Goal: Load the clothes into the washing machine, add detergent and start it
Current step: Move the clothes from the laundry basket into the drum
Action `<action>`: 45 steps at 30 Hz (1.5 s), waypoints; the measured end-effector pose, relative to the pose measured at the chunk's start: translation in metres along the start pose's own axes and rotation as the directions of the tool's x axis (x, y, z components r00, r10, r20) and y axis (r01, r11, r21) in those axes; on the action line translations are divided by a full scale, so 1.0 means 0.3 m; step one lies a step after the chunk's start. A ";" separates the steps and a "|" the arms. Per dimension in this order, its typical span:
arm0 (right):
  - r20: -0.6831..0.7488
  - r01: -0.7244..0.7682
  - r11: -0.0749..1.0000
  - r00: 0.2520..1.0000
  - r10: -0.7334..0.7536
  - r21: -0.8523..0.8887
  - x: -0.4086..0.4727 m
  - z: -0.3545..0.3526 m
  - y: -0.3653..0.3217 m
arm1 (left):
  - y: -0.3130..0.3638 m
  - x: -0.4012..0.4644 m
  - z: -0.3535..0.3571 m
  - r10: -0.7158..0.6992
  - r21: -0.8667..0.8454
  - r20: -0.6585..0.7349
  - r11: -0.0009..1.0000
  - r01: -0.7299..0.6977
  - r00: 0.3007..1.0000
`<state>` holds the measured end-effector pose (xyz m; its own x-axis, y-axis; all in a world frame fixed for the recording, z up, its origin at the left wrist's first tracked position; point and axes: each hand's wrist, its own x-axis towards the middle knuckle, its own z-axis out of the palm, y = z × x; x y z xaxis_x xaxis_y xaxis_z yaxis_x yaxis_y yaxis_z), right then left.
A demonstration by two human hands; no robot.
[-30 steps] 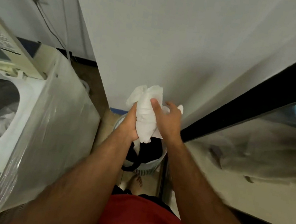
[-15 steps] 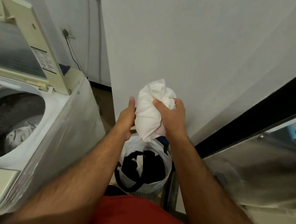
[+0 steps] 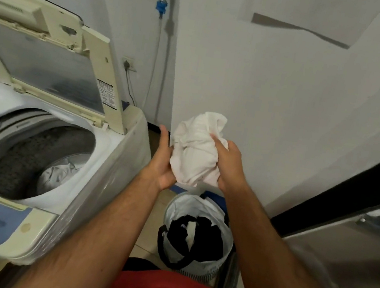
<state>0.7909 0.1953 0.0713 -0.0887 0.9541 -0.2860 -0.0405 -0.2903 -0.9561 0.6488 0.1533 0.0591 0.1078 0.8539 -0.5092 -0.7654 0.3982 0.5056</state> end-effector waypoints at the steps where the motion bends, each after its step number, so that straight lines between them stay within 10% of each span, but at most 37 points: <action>1: 0.007 0.020 0.998 1.000 -0.019 -0.062 0.000 0.023 0.003 | 0.013 -0.014 -0.004 0.030 0.021 0.041 0.999 -0.031 0.999; 9: 0.233 0.220 0.819 0.966 -0.109 -0.529 0.013 0.274 0.025 | 0.155 -0.123 -0.172 0.179 0.334 0.044 0.925 -0.183 0.983; 24: 0.637 -0.235 0.966 0.763 0.113 0.110 -0.069 0.770 0.163 | 0.500 -0.375 -0.578 0.431 0.212 -0.214 0.897 -0.389 0.877; 30: 0.730 -0.278 0.960 0.661 0.174 0.023 -0.111 1.004 0.198 | 0.581 -0.462 -0.753 0.393 0.416 -0.411 0.884 -0.215 0.822; 36: 0.657 -0.209 0.969 0.714 0.243 -0.131 -0.148 1.220 0.243 | 0.650 -0.560 -0.939 0.342 0.424 -0.393 0.891 -0.162 0.853; 45: 0.325 -0.507 0.803 0.737 0.593 -0.314 -0.072 1.348 0.483 | 0.727 -0.692 -1.141 0.190 0.169 -0.572 0.979 -0.112 0.798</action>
<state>0.3845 0.1029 -0.0351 -0.4131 0.5072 -0.7563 0.3248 -0.6938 -0.6427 0.2423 -0.0518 0.0367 -0.4219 0.5654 -0.7087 -0.6548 0.3507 0.6696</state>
